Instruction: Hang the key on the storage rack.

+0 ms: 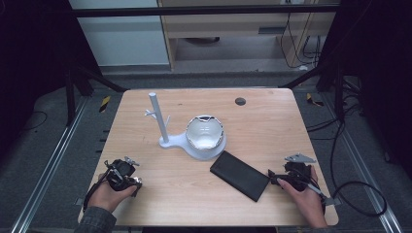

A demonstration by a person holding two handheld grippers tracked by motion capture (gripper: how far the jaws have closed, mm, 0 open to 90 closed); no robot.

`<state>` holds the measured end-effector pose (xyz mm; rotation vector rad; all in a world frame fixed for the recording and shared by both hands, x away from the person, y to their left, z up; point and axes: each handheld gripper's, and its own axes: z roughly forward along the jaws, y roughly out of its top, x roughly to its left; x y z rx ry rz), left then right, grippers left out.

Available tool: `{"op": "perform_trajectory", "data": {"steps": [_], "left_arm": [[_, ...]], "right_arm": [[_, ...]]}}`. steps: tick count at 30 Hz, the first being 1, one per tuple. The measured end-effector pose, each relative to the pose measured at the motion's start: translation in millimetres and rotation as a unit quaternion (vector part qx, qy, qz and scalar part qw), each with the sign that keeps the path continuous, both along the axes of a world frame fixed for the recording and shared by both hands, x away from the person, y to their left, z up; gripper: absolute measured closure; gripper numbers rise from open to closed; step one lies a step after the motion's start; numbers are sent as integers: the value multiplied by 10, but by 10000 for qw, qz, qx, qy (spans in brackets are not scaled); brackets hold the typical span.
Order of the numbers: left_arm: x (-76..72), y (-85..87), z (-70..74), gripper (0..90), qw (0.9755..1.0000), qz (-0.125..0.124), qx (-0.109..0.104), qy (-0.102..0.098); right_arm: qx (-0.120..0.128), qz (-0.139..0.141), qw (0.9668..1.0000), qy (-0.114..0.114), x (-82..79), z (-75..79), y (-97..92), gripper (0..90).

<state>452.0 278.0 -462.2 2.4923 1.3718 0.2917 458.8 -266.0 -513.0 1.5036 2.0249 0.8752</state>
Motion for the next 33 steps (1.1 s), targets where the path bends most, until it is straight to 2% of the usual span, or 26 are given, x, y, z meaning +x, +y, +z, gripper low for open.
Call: {"op": "perform_trajectory", "data": {"steps": [1,5,12,13,14,15,23,27,33], "left_arm": [[8,32,-13,622,10000,40,-51,13],[-7,94,-29,640,10000,41,7,1],[-41,117,-31,691,10000,-8,-65,-76],[-44,119,-24,713,9999,-30,-81,-89],[-52,117,-23,815,9998,-115,-134,-57],[-59,107,-37,838,9999,-113,-51,-90],[-76,112,-51,841,9998,-128,-10,-163],[-72,136,-1,842,9997,-126,-42,-227],[-31,171,257,843,9988,-142,-130,-442]], "right_arm": [[3,-4,10000,0,0,0,1,11],[2,-2,10000,0,0,0,1,11],[2,-8,10000,1,-2,0,3,12],[1,-9,10000,0,-2,0,3,12],[-4,-5,10000,-3,-2,0,3,13],[-3,-6,10000,-2,-2,0,3,12],[-7,2,10000,-3,-2,0,3,13],[-6,2,10000,-5,-1,0,3,13],[-6,7,10000,-5,-1,0,3,13]]}}
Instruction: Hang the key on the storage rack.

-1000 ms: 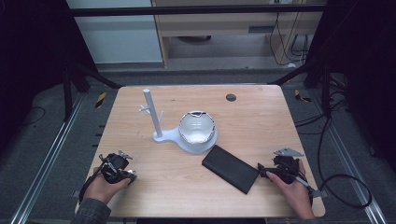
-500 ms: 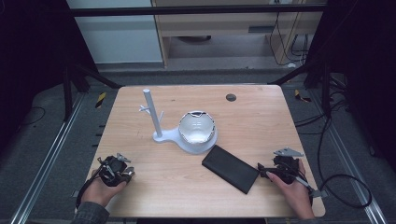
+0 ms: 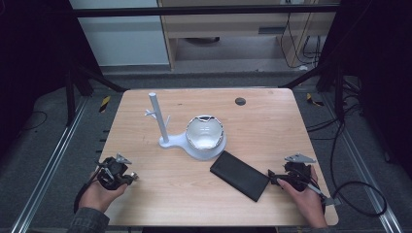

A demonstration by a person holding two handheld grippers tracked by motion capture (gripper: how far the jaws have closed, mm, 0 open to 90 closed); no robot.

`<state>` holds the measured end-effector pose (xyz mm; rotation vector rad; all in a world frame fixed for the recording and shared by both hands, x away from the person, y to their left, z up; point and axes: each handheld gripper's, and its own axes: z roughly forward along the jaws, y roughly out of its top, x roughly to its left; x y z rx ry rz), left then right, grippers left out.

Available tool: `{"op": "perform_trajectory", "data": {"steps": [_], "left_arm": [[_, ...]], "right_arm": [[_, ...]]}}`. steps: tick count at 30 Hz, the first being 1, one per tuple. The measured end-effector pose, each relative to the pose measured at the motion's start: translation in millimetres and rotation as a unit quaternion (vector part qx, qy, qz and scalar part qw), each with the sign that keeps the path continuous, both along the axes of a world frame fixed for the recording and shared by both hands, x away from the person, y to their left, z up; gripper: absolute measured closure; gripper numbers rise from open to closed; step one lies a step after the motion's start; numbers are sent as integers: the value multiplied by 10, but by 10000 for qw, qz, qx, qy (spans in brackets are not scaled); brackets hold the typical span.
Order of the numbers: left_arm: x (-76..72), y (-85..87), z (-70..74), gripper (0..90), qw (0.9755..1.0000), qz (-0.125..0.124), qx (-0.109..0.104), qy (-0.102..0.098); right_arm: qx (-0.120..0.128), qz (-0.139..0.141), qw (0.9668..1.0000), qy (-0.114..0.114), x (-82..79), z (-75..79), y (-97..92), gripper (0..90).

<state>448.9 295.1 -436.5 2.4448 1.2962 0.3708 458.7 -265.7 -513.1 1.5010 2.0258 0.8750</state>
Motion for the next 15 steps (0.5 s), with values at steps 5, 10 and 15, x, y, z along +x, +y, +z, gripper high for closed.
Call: {"op": "perform_trajectory", "data": {"steps": [5,10,15], "left_arm": [[93,7,293,843,9999,-75,-24,-109],[166,-17,499,843,9996,-153,-5,-221],[276,-86,839,843,9986,-314,-2,-432]], "right_arm": [[3,5,10000,10,0,0,3,12],[3,3,10000,12,0,0,4,12],[5,4,10000,14,0,1,4,12]]}}
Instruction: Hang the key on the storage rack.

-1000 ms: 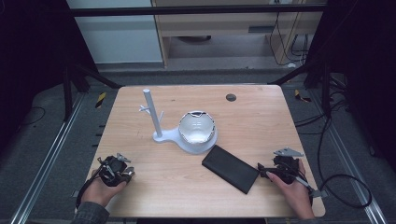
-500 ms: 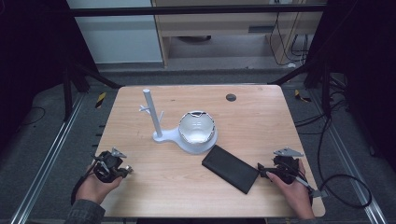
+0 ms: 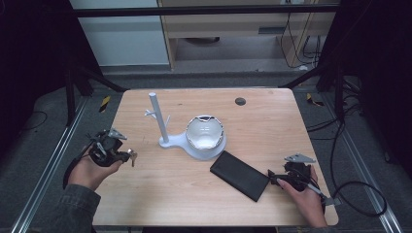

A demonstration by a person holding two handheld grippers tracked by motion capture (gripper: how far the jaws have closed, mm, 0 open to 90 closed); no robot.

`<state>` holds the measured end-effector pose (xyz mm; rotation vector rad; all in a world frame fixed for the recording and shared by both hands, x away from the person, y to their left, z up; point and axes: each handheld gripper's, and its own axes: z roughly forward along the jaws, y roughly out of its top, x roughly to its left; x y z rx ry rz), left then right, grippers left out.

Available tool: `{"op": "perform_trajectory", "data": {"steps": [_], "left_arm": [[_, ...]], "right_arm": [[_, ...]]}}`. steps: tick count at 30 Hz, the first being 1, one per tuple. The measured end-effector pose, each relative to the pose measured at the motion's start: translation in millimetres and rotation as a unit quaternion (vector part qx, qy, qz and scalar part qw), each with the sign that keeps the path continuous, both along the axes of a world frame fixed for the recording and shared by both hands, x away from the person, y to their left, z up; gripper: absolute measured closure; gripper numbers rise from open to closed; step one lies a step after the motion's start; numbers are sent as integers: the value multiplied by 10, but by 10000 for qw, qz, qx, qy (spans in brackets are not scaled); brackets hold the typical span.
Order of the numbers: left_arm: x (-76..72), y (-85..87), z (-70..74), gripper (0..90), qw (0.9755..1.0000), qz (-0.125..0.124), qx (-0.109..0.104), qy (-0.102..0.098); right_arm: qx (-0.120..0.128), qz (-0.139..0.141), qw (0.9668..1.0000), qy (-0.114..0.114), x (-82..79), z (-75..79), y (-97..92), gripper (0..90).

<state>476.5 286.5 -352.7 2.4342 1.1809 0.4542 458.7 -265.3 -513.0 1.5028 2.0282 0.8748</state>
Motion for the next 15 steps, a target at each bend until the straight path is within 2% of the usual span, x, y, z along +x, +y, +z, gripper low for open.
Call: {"op": "perform_trajectory", "data": {"steps": [2,4,12,15], "left_arm": [[9,-6,38,843,10000,-10,-18,-19],[39,-28,168,842,9999,-57,-49,-79],[155,-93,524,843,9997,15,136,-194],[213,-108,608,843,9997,-16,128,-205]], "right_arm": [[-12,5,10000,1,0,-1,-1,12],[3,8,10000,0,0,0,-1,11],[-12,36,10000,1,4,0,-4,9],[-36,54,10000,-1,4,-1,-7,9]]}}
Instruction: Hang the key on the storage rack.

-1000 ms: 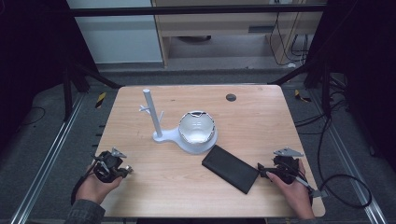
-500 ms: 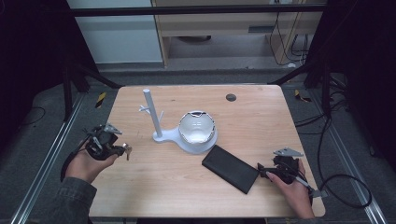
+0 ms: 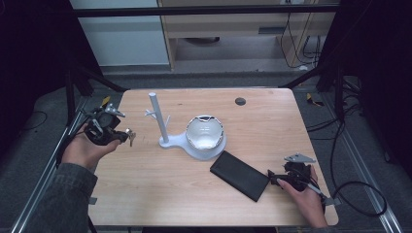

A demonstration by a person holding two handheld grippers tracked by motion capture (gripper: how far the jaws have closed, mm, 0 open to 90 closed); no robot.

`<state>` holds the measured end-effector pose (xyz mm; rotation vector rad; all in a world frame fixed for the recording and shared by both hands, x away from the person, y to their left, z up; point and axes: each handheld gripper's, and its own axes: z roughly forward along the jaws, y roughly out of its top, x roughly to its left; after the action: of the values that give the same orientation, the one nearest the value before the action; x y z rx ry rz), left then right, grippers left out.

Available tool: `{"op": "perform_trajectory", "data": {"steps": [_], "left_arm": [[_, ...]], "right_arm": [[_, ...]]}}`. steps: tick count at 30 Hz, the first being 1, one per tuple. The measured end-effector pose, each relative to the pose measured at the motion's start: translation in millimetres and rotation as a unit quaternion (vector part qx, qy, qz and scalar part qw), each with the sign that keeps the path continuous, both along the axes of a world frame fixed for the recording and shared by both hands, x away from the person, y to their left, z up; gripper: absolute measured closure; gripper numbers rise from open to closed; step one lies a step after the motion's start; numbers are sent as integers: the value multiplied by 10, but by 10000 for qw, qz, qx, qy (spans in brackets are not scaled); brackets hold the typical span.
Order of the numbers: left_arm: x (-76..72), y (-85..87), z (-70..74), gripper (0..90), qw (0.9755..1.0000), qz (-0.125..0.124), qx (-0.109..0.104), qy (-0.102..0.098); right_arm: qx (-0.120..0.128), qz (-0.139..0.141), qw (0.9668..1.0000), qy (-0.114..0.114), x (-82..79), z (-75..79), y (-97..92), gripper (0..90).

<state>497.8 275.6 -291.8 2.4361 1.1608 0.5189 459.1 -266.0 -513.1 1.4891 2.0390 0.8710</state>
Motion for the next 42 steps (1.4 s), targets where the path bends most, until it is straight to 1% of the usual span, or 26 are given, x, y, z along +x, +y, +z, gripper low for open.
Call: {"op": "perform_trajectory", "data": {"steps": [6,7,8,10,11,12,13,22,30,33,36,42], "left_arm": [[80,-39,115,843,10000,-17,15,-55],[90,-51,138,843,9999,-56,34,-105],[85,-63,149,842,10000,-24,20,-72],[85,-86,177,843,9999,-37,47,-87],[93,-90,189,843,9998,-77,64,-144],[90,-96,198,843,9999,-45,38,-100],[95,-99,209,842,9999,-54,35,-105],[133,-135,263,843,9999,-82,85,-125],[204,-224,311,843,9998,-91,105,-137],[243,-268,338,842,9997,-132,163,-130],[288,-318,340,843,9995,-171,242,-101],[352,-362,313,842,9995,-165,279,-64]], "right_arm": [[1,-9,10000,-2,1,-2,2,8],[-4,-11,10000,-3,2,-2,2,8],[0,-8,10000,-3,1,-2,2,9],[0,-9,10000,-3,1,-2,2,9],[6,-17,10000,1,-1,-2,4,9],[0,-19,10000,-1,-1,-2,4,9],[-1,-20,10000,-2,-1,-2,5,9],[0,-18,10000,-2,-1,-2,5,9],[2,-17,10000,1,-1,-1,5,9],[-2,-15,10000,-1,-1,-2,4,9],[6,-15,10000,-12,0,-4,5,9],[6,-16,10000,-8,0,-4,5,9]]}}
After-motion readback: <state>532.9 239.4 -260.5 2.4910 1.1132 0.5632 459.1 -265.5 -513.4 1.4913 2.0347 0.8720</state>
